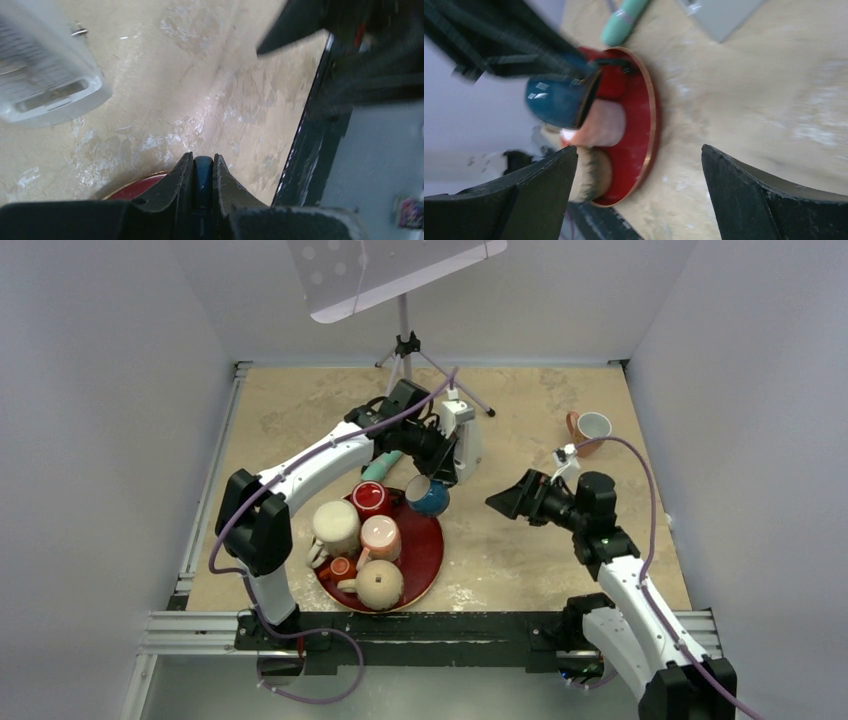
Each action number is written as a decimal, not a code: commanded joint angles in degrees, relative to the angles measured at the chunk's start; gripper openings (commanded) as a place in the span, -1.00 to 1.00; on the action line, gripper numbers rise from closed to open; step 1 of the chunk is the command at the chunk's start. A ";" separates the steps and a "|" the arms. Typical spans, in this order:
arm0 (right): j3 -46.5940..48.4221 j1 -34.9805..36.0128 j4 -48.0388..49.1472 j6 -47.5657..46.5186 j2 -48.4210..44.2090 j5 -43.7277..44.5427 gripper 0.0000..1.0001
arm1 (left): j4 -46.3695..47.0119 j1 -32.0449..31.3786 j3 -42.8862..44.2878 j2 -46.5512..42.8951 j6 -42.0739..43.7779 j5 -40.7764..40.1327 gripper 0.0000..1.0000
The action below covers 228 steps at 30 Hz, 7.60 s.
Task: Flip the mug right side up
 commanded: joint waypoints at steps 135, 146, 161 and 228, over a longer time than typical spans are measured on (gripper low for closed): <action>34.63 13.43 -3.29 -16.72 19.42 2.38 0.77 | -34.22 6.95 22.64 2.49 11.22 -1.19 -1.00; 9.62 15.37 36.84 9.30 11.96 -9.14 0.93 | -19.62 8.02 27.39 -2.19 -9.08 4.42 -1.00; 13.75 20.06 72.12 30.20 25.36 -14.60 -0.07 | -3.18 7.28 24.37 -1.02 -28.63 12.03 -1.00; 81.34 7.61 -40.52 -28.25 70.03 37.42 0.08 | -36.47 5.58 -1.50 -16.31 20.89 -12.18 0.56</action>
